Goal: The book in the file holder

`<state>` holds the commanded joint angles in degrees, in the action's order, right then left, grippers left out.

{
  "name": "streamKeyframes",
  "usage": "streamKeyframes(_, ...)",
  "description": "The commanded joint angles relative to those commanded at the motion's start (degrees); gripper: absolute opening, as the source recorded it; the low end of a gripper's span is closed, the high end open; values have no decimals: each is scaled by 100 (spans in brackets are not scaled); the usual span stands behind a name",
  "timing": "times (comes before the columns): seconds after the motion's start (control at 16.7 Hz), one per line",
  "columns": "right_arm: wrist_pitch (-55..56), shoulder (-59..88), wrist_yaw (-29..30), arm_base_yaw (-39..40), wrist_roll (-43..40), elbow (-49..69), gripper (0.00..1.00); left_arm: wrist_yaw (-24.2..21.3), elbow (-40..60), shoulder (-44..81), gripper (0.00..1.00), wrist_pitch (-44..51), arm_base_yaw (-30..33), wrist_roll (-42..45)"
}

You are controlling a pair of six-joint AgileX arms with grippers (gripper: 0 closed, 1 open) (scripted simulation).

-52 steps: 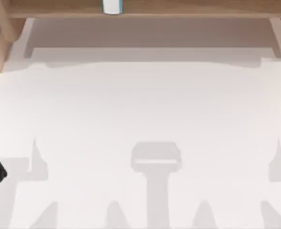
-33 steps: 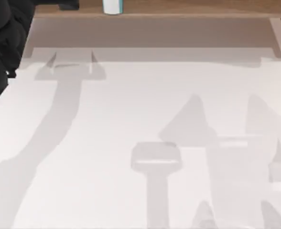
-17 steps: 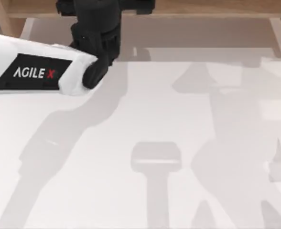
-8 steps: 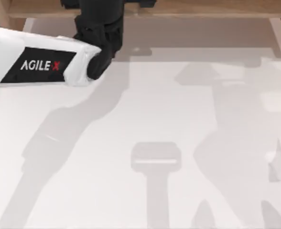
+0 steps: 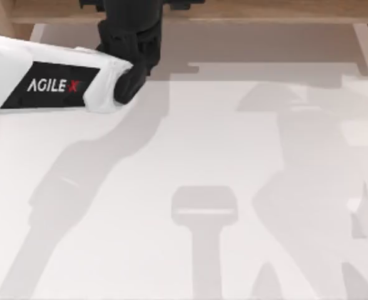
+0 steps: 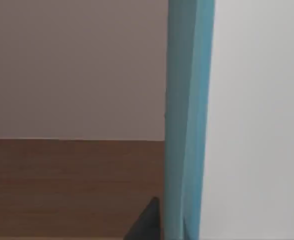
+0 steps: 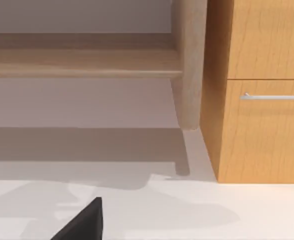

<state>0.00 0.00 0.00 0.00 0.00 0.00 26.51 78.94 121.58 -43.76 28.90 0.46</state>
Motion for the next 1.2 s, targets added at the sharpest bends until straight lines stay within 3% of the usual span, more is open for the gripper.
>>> streamKeyframes(0.36, 0, 0, 0, 0, 0, 0, 100, 0, 0, 0, 2, 0, 0, 0)
streamKeyframes(1.2, 0, 0, 0, 0, 0, 0, 100, 4, 117, -137, 0, 260, 17, 9)
